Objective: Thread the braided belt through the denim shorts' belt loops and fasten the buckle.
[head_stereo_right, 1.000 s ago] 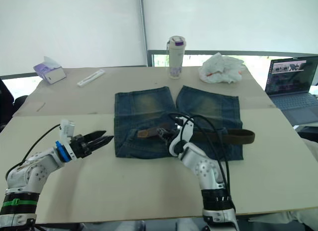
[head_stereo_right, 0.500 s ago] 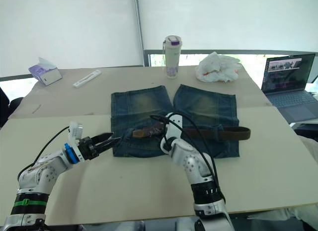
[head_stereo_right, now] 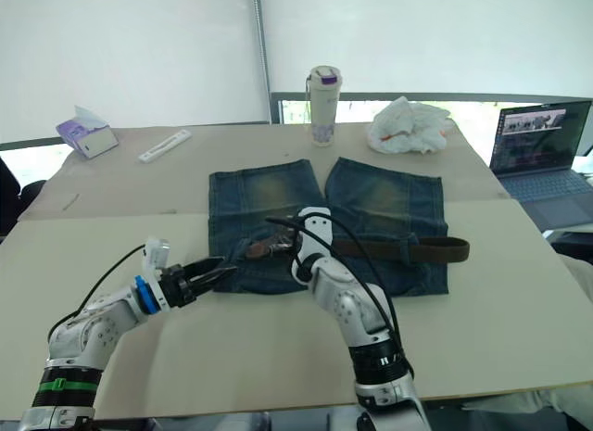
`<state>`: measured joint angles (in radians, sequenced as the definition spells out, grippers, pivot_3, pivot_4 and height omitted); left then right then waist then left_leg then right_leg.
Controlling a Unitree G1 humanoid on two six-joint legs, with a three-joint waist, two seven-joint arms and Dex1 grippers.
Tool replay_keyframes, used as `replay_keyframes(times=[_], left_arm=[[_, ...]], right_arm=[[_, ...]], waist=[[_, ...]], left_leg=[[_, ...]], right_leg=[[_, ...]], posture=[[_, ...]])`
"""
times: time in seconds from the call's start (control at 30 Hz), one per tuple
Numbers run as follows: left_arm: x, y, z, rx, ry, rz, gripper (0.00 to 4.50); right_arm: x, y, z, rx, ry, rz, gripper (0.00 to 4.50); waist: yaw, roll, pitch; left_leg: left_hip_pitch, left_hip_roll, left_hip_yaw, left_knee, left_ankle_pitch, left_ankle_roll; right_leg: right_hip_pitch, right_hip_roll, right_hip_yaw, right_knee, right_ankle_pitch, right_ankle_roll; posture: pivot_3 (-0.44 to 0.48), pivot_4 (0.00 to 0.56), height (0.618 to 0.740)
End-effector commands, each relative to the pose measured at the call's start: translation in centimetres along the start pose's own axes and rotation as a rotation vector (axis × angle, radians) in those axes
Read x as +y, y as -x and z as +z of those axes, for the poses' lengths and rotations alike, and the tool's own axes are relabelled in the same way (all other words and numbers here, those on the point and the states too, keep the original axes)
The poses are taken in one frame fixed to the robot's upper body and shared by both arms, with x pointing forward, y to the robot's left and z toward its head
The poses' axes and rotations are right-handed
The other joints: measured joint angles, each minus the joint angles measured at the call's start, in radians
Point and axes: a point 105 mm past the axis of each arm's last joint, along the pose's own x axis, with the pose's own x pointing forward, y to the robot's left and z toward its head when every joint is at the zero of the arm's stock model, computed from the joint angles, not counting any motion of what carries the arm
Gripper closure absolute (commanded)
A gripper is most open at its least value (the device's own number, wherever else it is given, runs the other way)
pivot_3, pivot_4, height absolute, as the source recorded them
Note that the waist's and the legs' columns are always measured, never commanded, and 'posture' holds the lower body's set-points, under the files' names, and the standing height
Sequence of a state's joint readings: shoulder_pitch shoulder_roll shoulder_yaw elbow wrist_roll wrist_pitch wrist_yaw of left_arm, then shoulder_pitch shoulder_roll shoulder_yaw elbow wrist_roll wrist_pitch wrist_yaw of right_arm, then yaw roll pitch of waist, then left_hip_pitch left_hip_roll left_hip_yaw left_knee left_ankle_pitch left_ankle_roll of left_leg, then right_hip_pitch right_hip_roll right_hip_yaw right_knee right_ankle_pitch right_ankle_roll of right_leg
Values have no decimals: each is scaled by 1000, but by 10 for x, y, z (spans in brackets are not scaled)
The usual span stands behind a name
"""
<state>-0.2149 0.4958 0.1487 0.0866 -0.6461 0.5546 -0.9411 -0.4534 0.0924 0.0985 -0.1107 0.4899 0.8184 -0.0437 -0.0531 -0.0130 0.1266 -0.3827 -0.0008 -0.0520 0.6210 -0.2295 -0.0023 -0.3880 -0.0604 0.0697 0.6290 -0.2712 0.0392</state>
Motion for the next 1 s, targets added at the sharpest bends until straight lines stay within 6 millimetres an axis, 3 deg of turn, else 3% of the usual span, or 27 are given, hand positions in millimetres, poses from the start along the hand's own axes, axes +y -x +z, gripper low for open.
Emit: replay_keyframes(times=[0.03, 0.2, 0.37, 0.7, 1.0], left_arm=[[-9, -5, 4, -6, -21, -28, 527], [-6, -4, 2, -4, -14, -9, 527], [-5, -1, 1, -7, 2, 3, 527], [-7, -3, -3, -17, 21, 5, 527], [-12, -7, -6, -14, 31, -25, 527]], right_arm=[[21, 2, 3, -13, -125, 76, 4500], [18, -10, -5, 18, -175, 58, 4500], [28, -19, -6, 44, -228, 106, 4500], [73, -32, 4, 34, -168, 321, 4500], [65, -38, -2, 40, -233, 309, 4500]], waist=[[2, 0, 0], [5, 0, 0], [4, 0, 0], [-10, 0, 0], [-18, 0, 0]], left_leg=[[0, 0, 0, 0, 0, 0], [1, 0, 0, -1, 0, 0], [3, 0, 0, -3, 0, 0], [6, 0, 1, -4, 0, 0], [9, 0, 1, -8, 0, 0]], right_leg=[[0, 0, 0, 0, 0, 0], [0, 0, 0, 0, 0, 0], [1, 0, 0, 0, 0, 0], [2, 2, 0, 0, 1, -1], [1, 3, 0, 0, 1, -2]], posture=[[0, 150, 740], [0, 150, 740], [0, 150, 740], [0, 150, 740], [0, 150, 740]])
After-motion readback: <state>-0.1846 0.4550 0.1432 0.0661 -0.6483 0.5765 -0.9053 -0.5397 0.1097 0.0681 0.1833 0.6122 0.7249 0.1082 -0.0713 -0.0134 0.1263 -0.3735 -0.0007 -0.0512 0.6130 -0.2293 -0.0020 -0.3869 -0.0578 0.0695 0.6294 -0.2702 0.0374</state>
